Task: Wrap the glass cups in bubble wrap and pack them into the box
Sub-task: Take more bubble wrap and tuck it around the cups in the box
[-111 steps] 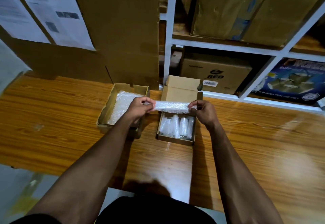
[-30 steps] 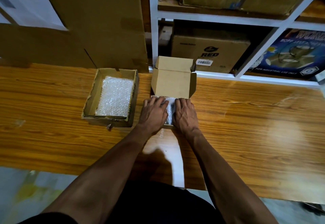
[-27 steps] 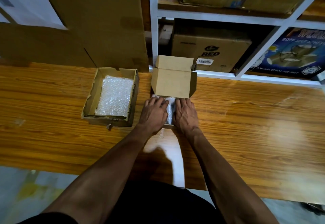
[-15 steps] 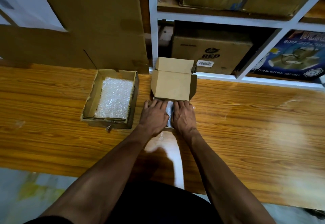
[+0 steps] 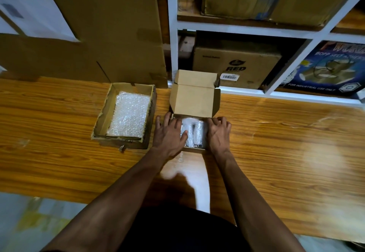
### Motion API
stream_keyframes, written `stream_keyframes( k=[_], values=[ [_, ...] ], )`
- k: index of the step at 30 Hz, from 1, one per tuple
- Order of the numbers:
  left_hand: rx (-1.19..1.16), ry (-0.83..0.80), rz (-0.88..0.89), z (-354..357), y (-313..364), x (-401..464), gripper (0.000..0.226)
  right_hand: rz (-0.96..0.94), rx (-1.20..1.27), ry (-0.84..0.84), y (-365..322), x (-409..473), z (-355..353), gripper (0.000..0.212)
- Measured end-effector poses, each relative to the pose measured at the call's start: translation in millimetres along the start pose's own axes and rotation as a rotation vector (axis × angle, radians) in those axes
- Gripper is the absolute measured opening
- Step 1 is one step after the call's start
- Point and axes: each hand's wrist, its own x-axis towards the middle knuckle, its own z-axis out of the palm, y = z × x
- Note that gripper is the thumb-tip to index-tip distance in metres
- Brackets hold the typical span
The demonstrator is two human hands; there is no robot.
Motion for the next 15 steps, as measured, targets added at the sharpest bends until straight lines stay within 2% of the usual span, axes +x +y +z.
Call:
stream_keyframes(
  k=[4, 5, 6, 8, 10, 15],
  values=[
    [-0.018, -0.02, 0.0, 0.3, 2.9, 5.2, 0.065, -0.002, 0.216, 0.006, 2.1, 11.9, -4.2, 0.02],
    [-0.022, -0.017, 0.002, 0.5, 3.2, 6.4, 0.064, 0.026, 0.273, 0.032, 0.3, 14.3, -4.7, 0.02],
    [-0.023, -0.018, 0.005, 1.0, 3.1, 7.1, 0.063, 0.059, 0.296, 0.048, -1.7, 15.2, -5.1, 0.028],
    [-0.031, -0.023, 0.007, 1.7, 3.0, 7.6, 0.061, 0.087, 0.304, 0.074, -1.7, 14.5, -3.1, 0.038],
    [-0.041, -0.02, 0.006, 2.0, 2.8, 6.5, 0.06, 0.062, 0.276, 0.102, 1.6, 11.2, -4.2, 0.018],
    [-0.044, -0.023, 0.005, 1.5, 2.9, 4.4, 0.06, 0.034, 0.184, 0.13, 7.9, -0.5, -1.7, 0.024]
  ],
)
